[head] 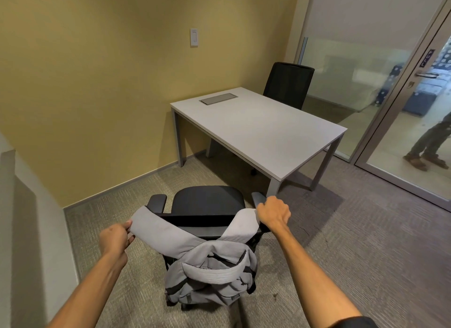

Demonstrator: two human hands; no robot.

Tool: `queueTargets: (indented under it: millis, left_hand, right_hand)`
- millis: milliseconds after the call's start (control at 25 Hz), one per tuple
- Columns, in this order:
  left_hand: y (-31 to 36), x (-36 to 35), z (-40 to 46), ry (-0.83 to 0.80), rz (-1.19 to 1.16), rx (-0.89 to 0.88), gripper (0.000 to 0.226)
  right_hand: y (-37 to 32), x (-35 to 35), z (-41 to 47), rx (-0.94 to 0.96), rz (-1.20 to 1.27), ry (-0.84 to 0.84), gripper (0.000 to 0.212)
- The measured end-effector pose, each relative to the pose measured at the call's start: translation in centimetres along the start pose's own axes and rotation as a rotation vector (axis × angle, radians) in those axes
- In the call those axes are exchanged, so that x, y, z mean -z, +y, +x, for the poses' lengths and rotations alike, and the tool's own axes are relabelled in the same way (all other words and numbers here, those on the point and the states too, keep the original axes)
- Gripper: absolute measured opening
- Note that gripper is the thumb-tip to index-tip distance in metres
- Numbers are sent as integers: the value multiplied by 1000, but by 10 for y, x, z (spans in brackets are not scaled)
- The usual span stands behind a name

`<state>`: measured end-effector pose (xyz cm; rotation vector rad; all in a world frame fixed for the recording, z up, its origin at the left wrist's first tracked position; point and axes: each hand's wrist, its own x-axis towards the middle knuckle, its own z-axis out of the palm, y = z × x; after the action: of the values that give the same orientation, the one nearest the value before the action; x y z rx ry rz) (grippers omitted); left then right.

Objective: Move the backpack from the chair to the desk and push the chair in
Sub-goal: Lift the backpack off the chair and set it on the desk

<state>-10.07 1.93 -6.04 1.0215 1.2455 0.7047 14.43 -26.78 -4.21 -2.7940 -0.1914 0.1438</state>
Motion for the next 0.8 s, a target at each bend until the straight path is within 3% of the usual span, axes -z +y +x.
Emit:
queueTargets:
  millis: [280,360,480,600,800]
  left_hand:
    - [-21,-3,-26,143,-144,-9,23]
    - [-25,-1,-27,156,-160,-4,14]
    - [-37,9,-31,199,-156,6,27]
    - [-46,17,-38,191,-148,17,14]
    - [-51,20,-39,126,-189,79,22]
  right_hand:
    - [6,9,6,-109,199,-71,31]
    - [5,13,7,-123,229,-79,30]
    - [5,15,8,-131,261,-82,27]
    - [2,17,6,-73,166,-75,26]
    - [-10,16,-5,50,-125,-40,42]
